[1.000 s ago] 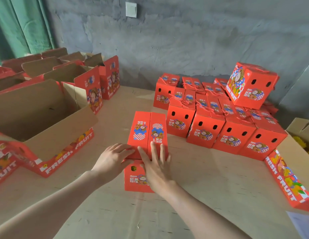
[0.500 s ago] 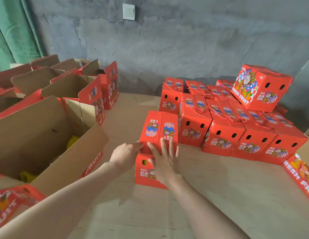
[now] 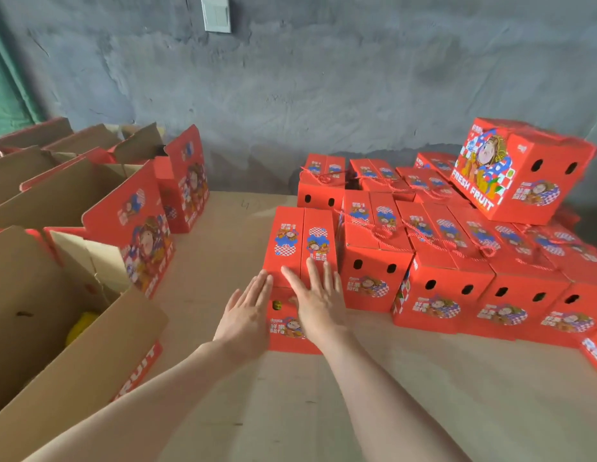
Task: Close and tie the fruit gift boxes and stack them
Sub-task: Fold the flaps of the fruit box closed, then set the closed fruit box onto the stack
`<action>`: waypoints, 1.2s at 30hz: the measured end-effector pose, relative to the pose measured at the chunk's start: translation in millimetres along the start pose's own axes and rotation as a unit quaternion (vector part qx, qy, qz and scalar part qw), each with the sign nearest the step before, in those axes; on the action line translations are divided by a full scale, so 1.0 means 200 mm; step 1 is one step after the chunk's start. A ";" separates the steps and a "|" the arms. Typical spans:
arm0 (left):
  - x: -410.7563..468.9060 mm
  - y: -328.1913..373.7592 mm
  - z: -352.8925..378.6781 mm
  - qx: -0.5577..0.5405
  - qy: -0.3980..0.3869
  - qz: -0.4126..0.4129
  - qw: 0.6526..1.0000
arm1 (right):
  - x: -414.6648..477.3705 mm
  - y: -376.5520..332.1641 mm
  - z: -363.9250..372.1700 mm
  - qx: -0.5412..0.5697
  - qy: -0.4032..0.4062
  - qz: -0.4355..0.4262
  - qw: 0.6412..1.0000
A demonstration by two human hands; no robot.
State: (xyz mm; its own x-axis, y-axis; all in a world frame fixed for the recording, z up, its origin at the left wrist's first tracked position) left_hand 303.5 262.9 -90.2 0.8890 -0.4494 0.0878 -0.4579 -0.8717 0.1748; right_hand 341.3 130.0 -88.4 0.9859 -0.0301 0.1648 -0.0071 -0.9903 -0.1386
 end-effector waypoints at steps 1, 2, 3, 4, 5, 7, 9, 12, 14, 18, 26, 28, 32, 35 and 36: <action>0.08 -0.01 -0.02 0.005 -0.025 0.008 1.000 | 0.07 0.02 0.01 -0.002 0.006 0.001 1.000; 0.17 -0.03 -0.03 0.013 -0.049 0.016 0.999 | 0.15 0.05 0.02 -0.007 0.013 0.004 1.000; 0.25 -0.03 -0.05 0.022 -0.071 0.021 0.997 | 0.21 0.07 0.02 -0.014 0.019 0.006 1.000; 0.32 -0.04 -0.05 0.030 -0.089 0.025 0.995 | 0.28 0.09 0.03 -0.021 0.023 0.006 0.999; 0.38 -0.05 -0.06 0.040 -0.100 0.025 0.994 | 0.34 0.11 0.04 -0.024 0.027 0.003 0.999; 0.47 -0.06 -0.07 0.059 -0.106 0.025 0.992 | 0.43 0.14 0.06 -0.018 0.033 -0.003 0.999; 0.53 -0.07 -0.07 0.064 -0.111 0.024 0.992 | 0.50 0.15 0.06 -0.005 0.028 -0.012 1.000; 0.60 -0.08 -0.07 0.069 -0.116 0.016 0.991 | 0.59 0.17 0.05 0.005 0.005 -0.021 1.000; 0.66 -0.10 -0.08 0.085 -0.130 0.010 0.988 | 0.64 0.19 0.04 0.004 -0.019 -0.016 1.000; 0.71 -0.11 -0.10 0.101 -0.150 0.005 0.984 | 0.61 0.04 0.02 -0.009 -0.004 0.046 0.999; 0.63 -0.09 -0.12 -0.002 -0.084 -0.013 0.996 | 0.54 0.00 0.14 -0.035 0.022 0.015 0.999; 0.58 -0.06 -0.13 -0.019 -0.064 -0.016 0.998 | 0.55 -0.01 0.14 -0.023 0.007 0.013 1.000; 0.40 -0.09 -0.27 -0.028 0.022 -0.040 0.999 | 0.56 -0.02 0.08 -0.002 -0.070 0.023 0.997; 0.20 -0.10 -0.38 -0.050 0.121 -0.078 0.988 | 0.57 -0.04 -0.04 -0.030 -0.216 0.061 0.974; 0.12 -0.11 -0.41 -0.046 0.148 -0.081 0.985 | 0.55 -0.05 -0.08 -0.038 -0.213 0.075 0.973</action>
State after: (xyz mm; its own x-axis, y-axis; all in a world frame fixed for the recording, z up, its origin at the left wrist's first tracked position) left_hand 334.9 286.6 -11.9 0.9186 -0.2168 0.3303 -0.3192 -0.8999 0.2972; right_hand 446.5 134.8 -52.7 0.9526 -0.1329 -0.2737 -0.1534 -0.9866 -0.0549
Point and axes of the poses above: each hand's wrist, its own x-axis towards the middle knuckle, its own z-axis out of the palm, y = z × x, the point moved 5 cm from there along x, towards the middle knuckle, and after that the axes turned 15 degrees about z, right-handed, at the moved point
